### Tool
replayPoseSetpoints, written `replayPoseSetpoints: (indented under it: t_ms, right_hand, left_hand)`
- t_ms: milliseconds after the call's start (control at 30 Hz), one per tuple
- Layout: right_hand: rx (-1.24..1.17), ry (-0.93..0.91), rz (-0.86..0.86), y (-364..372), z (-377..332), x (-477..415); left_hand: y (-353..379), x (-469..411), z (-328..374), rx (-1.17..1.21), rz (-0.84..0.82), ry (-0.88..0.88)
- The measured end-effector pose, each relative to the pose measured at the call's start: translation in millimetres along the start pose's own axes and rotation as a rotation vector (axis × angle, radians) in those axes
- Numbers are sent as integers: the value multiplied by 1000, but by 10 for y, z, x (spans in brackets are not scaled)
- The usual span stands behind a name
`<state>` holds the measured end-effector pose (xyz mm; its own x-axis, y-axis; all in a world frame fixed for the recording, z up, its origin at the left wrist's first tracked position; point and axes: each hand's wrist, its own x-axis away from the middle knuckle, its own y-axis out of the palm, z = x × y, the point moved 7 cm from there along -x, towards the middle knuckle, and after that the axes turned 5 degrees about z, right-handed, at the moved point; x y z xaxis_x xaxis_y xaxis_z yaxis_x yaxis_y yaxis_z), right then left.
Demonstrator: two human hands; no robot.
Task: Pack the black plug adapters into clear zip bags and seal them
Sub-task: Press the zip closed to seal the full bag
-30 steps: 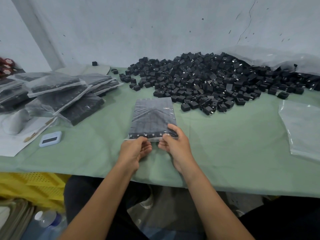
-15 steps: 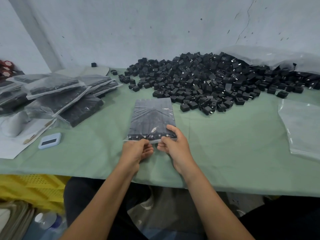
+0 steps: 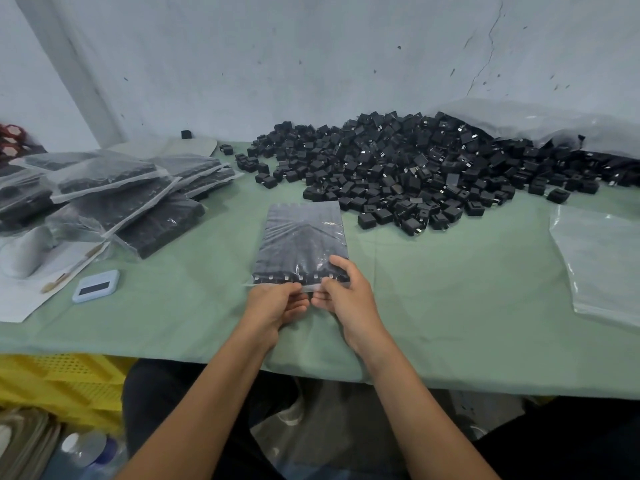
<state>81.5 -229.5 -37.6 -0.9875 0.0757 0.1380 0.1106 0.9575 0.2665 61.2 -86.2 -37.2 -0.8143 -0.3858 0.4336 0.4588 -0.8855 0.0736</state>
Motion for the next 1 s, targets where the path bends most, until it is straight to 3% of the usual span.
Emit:
replayPoseSetpoints:
  t_ms: [833, 1000]
  right_hand:
    - [5, 9, 11, 12, 42, 36]
    - [20, 2, 23, -1, 25, 25]
  left_hand:
    - [75, -24, -50, -70, -22, 22]
    - [89, -2, -35, -74, -99, 17]
